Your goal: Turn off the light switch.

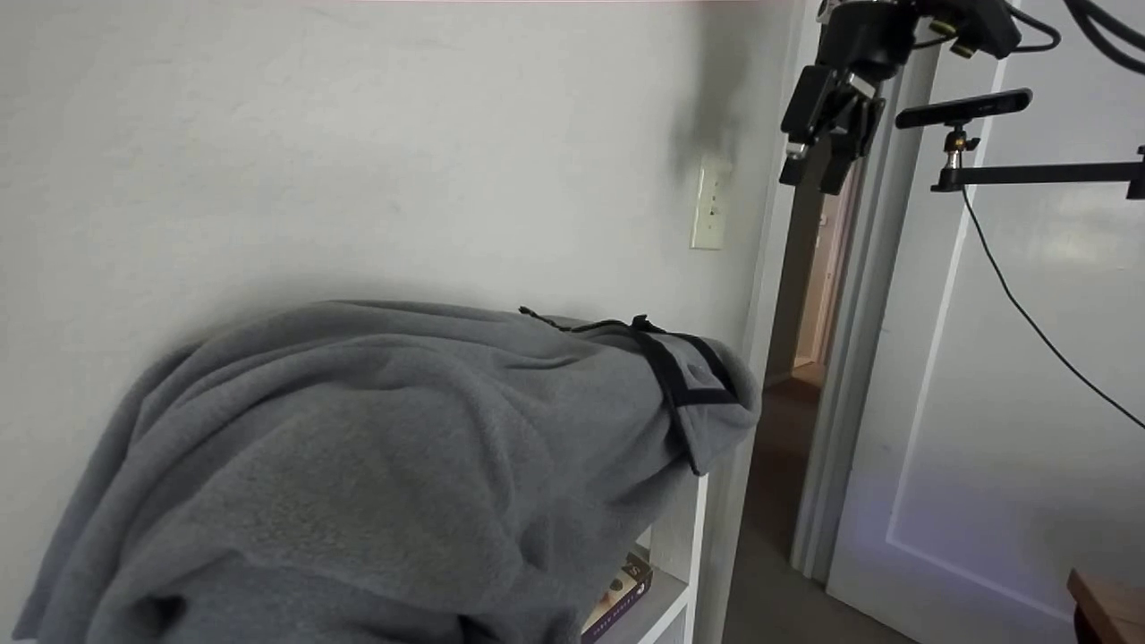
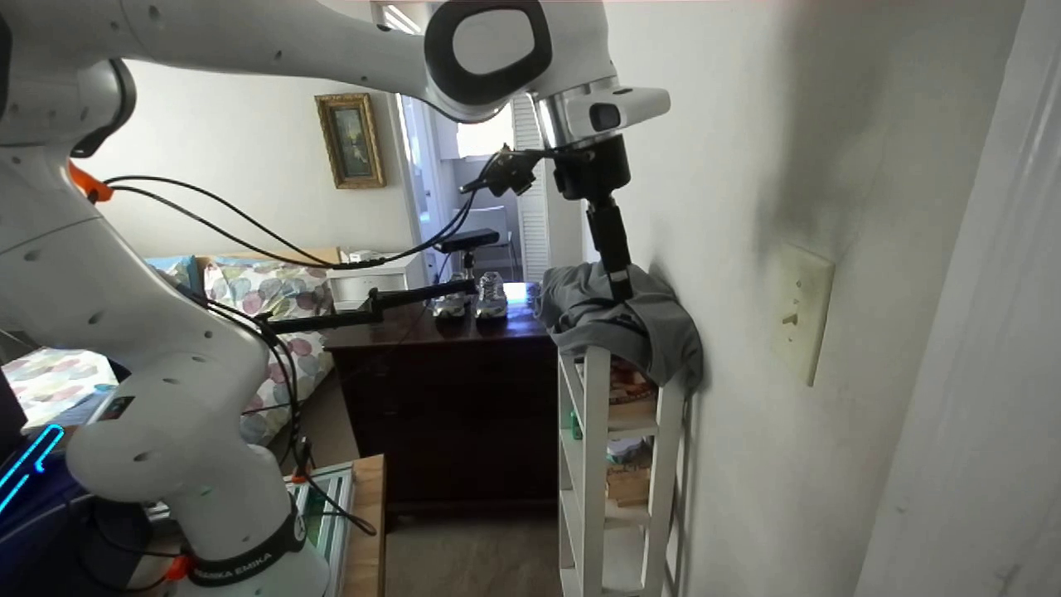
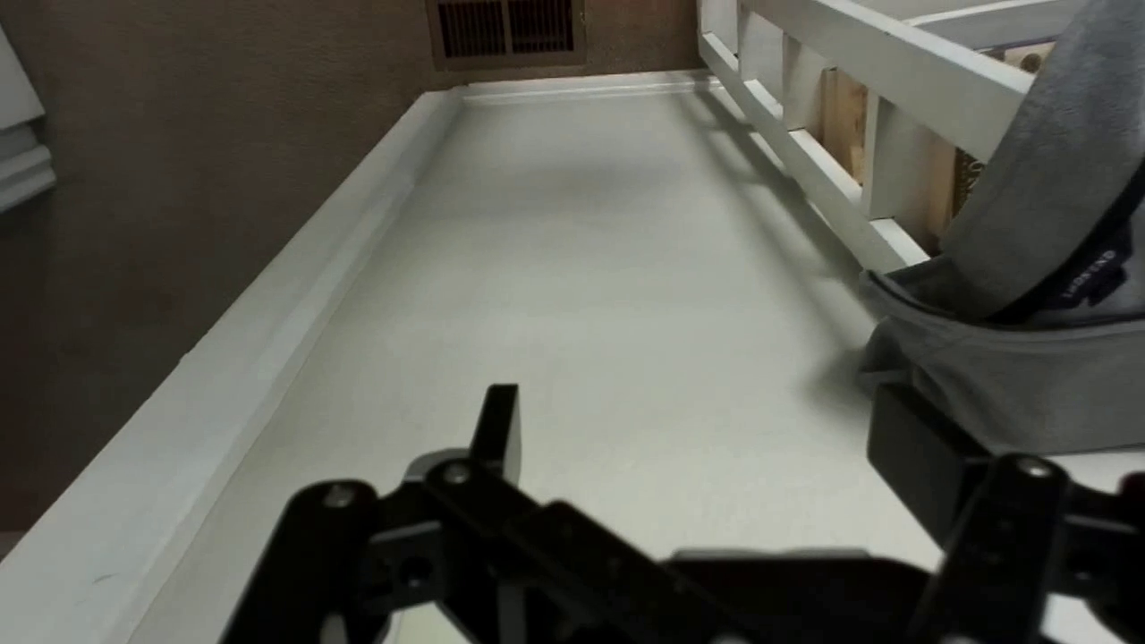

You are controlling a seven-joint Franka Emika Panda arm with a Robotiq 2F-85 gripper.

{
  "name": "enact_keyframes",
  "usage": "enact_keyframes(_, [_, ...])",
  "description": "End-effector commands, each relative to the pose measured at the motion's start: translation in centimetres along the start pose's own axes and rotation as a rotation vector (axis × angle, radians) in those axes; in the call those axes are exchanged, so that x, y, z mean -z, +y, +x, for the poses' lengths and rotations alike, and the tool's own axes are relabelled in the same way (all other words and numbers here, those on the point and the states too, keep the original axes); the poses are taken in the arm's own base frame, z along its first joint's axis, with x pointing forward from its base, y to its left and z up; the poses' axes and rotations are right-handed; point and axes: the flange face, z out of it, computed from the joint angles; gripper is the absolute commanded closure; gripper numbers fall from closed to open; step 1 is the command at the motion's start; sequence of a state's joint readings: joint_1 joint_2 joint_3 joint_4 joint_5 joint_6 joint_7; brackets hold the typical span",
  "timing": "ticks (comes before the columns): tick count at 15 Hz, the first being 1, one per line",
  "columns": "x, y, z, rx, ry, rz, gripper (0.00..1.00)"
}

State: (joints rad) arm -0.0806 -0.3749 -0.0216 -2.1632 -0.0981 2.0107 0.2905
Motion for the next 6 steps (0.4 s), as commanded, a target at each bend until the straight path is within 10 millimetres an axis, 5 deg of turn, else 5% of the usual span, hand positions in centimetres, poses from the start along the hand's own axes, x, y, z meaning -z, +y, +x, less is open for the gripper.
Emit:
enact_keyframes(1, [0.63,-0.05,-0.20,0.001,-0.011,-0.001,0.00])
enact_keyframes(6, [0.60,-0.05,-0.13,0.000,-0.016,-0.003,0.00])
